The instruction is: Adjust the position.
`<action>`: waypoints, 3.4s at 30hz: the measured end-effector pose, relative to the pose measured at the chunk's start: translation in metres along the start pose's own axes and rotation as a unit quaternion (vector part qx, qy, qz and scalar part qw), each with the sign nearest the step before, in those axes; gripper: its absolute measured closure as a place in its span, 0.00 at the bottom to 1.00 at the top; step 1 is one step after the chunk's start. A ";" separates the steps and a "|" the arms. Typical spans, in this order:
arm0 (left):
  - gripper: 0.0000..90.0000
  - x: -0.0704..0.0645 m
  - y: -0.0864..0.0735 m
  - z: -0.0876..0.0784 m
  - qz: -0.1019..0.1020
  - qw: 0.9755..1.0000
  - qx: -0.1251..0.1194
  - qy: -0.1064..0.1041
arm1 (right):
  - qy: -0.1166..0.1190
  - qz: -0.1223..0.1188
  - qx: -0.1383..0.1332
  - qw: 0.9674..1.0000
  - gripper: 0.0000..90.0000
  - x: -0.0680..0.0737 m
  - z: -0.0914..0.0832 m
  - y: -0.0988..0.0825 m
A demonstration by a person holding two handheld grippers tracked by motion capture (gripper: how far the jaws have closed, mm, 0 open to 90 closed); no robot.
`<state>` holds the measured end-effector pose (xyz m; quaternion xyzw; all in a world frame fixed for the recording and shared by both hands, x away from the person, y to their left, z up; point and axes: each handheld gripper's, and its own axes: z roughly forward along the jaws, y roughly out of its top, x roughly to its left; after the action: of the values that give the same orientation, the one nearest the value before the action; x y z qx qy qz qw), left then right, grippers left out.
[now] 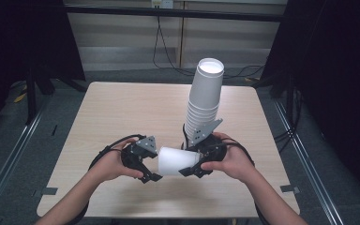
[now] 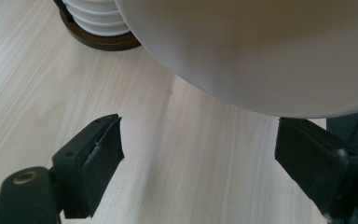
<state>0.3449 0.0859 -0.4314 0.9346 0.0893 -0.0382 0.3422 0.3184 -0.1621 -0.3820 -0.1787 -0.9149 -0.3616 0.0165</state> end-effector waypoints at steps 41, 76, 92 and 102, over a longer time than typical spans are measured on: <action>0.00 0.000 0.008 -0.002 0.047 0.998 -0.042 -0.019 | 0.022 -0.013 -0.012 1.000 0.26 0.000 0.006 0.001; 0.09 -0.003 0.013 -0.005 0.078 0.996 -0.043 -0.029 | 0.028 -0.020 -0.010 0.999 0.26 0.000 0.008 0.001; 0.18 -0.003 0.014 -0.009 0.084 0.995 -0.047 -0.026 | 0.029 -0.020 -0.011 0.999 0.27 -0.001 0.009 0.003; 0.19 -0.007 0.016 -0.007 0.086 0.996 -0.008 -0.012 | 0.007 -0.029 0.010 0.999 0.22 0.003 0.008 0.007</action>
<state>0.3411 0.0773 -0.4148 0.9355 0.0046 -0.0196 0.3529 0.3191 -0.1509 -0.3831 -0.1491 -0.9233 -0.3536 0.0142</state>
